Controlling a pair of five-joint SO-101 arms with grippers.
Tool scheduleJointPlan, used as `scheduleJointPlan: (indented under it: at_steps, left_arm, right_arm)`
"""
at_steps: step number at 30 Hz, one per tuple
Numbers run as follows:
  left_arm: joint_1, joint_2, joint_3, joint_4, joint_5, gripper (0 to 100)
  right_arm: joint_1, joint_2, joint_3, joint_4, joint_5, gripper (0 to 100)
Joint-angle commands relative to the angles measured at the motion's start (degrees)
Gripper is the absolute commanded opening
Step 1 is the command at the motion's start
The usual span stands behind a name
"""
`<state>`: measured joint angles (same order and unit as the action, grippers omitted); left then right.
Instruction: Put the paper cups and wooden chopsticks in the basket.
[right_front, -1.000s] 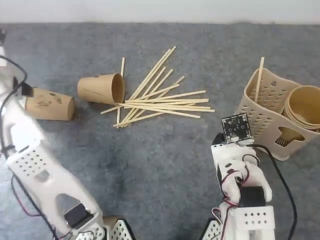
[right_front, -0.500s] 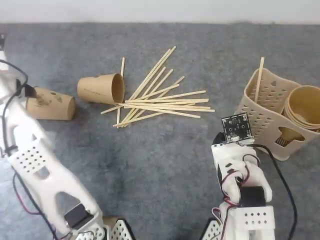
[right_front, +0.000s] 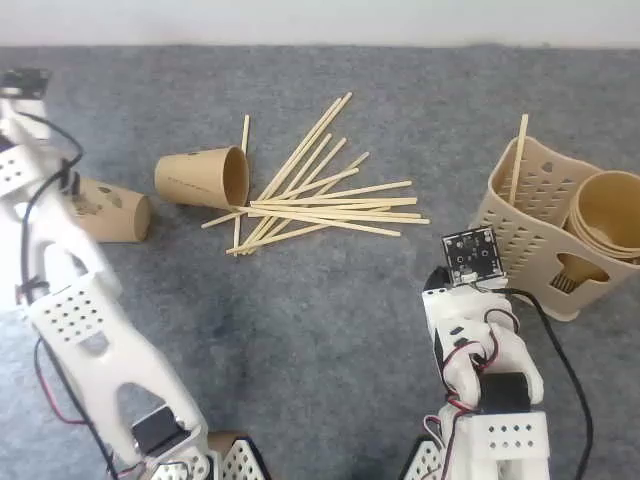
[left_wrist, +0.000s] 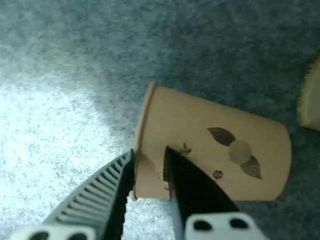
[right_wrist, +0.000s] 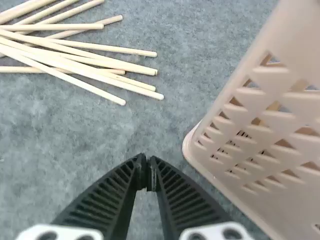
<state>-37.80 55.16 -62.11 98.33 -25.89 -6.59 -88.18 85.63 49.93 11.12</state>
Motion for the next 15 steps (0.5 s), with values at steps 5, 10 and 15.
scheduleJointPlan:
  at_steps: [5, 10, 15]
  left_arm:
    - [1.23, 0.88, 8.31, 2.02, -1.23, 5]
    - [-1.05, -2.64, 4.62, 2.29, -2.02, 14]
    - [-2.29, -10.73, 1.27, 2.29, -2.02, 23]
  right_arm:
    - [-0.31, -0.48, -0.44, -1.19, -0.44, 0.8]
    - [-0.4, -0.48, -0.44, -1.1, -0.44, 0.8]
    - [-0.4, -0.48, -0.44, -1.19, -0.44, 0.8]
